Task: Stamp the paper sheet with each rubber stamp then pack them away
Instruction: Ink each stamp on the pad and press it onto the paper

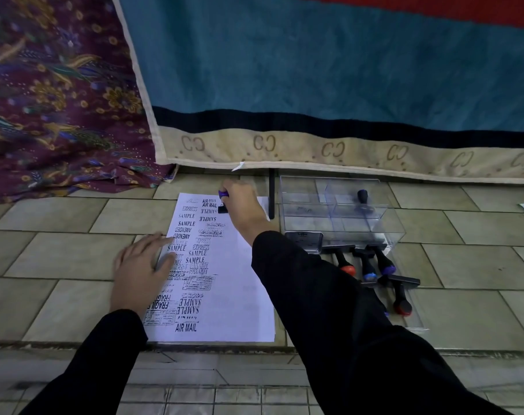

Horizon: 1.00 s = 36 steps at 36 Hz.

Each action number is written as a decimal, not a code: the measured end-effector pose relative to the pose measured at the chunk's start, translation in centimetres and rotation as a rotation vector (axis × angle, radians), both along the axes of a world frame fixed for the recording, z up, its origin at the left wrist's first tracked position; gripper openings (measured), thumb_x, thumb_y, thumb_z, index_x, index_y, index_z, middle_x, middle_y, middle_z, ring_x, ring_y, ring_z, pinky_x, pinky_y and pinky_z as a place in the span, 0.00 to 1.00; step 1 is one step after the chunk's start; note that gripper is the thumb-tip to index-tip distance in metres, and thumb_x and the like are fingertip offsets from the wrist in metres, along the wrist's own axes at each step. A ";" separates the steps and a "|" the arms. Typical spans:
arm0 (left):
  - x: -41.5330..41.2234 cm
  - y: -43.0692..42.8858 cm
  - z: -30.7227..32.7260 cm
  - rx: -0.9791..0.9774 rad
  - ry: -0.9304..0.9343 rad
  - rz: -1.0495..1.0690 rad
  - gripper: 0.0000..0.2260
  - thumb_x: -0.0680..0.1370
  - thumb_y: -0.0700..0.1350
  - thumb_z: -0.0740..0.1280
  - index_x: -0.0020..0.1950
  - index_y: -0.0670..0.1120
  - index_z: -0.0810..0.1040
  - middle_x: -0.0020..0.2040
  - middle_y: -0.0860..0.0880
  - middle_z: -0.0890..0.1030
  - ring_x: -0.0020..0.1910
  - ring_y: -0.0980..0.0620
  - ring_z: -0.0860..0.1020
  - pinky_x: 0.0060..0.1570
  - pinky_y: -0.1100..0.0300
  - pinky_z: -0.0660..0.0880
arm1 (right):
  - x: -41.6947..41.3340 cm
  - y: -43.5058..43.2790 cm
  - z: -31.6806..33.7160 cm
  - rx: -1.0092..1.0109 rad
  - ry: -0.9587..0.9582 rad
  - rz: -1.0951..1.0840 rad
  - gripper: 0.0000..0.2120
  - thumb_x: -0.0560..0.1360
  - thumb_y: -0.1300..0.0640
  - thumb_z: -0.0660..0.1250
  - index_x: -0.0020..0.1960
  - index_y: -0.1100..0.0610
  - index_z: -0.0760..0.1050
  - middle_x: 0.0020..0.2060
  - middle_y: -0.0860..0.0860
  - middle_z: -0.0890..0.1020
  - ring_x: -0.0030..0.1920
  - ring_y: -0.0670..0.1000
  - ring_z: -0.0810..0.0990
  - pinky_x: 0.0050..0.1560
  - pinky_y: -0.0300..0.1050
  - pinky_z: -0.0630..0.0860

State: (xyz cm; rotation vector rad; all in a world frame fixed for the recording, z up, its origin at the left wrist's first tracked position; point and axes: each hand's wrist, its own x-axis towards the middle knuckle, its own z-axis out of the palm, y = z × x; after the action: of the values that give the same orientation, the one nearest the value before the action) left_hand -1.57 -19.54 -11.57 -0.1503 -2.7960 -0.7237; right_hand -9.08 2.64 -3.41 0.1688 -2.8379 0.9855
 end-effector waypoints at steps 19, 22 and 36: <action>0.1 0.0 0.2 0.010 -0.001 -0.007 0.17 0.74 0.56 0.61 0.62 0.57 0.78 0.67 0.54 0.75 0.68 0.49 0.70 0.70 0.51 0.55 | 0.4 0.9 -1.1 -0.210 0.071 -0.088 0.05 0.75 0.69 0.63 0.49 0.63 0.76 0.44 0.56 0.77 0.40 0.52 0.74 0.36 0.27 0.69; 0.1 0.0 0.2 0.012 0.001 -0.004 0.17 0.75 0.56 0.61 0.62 0.58 0.78 0.67 0.55 0.75 0.68 0.51 0.70 0.70 0.53 0.54 | 0.8 2.4 -0.5 -0.406 0.199 -0.202 0.07 0.75 0.66 0.66 0.52 0.59 0.76 0.48 0.55 0.80 0.45 0.51 0.80 0.47 0.40 0.77; 0.5 0.4 0.8 0.008 -0.003 -0.001 0.18 0.74 0.55 0.61 0.62 0.55 0.79 0.68 0.53 0.76 0.68 0.49 0.70 0.70 0.53 0.54 | 11.4 10.7 1.8 -0.445 0.365 -0.265 0.11 0.75 0.63 0.67 0.57 0.56 0.77 0.49 0.48 0.76 0.45 0.37 0.78 0.48 0.31 0.77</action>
State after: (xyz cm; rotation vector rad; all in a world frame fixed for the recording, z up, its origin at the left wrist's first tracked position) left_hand -1.05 -19.11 -10.76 -0.1488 -2.7958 -0.7351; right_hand 2.36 13.39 -1.60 -0.0673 -2.1858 1.3304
